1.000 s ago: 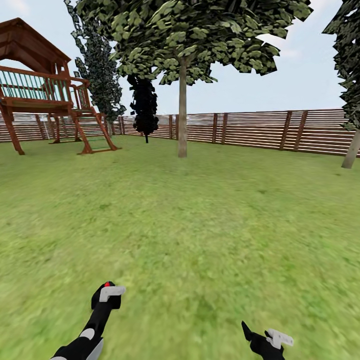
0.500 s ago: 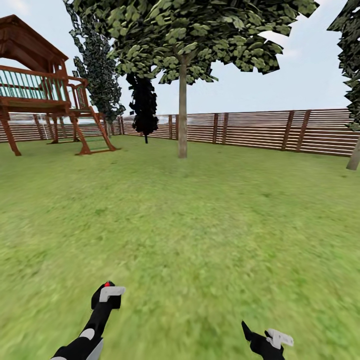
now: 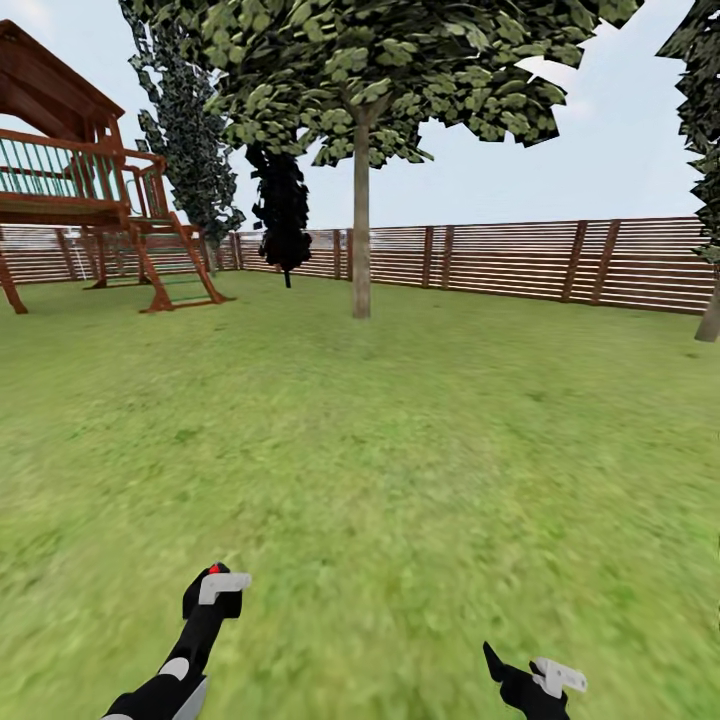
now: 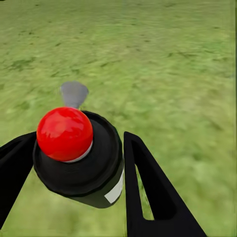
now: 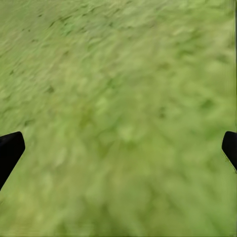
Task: In the garden, pick up the pesticide atomizer on the floor and spray pesticide onto both trees until each tree trunk is fully covered.
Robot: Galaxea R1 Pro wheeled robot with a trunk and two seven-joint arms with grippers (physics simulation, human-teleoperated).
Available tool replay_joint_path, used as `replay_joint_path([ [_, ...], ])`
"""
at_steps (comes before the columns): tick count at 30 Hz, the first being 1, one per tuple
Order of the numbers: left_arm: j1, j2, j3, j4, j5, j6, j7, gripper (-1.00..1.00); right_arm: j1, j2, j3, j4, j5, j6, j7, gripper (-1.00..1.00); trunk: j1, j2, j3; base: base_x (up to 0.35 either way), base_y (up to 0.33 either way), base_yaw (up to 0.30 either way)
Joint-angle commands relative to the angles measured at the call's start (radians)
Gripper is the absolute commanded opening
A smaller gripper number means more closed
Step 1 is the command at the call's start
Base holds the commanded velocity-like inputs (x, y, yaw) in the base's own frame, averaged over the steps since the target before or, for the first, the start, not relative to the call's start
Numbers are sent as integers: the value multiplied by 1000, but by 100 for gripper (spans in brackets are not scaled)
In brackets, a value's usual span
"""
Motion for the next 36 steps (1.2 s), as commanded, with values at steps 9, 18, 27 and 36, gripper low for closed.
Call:
replay_joint_path([
  [9,0,0,0,0,0,0,0,-100,0,-5,1,1,3,0,4,100,0,0,0,329,0,-19],
  [18,0,0,0,0,0,0,1,-100,0,3,0,0,0,0,0,100,0,0,0,329,0,0],
  [27,0,0,0,0,0,0,0,-100,0,3,1,0,1,0,0,100,0,0,0,329,0,0],
  [36,0,-1,-1,0,0,0,0,-100,0,3,0,0,2,0,1,100,0,0,0,329,0,0],
])
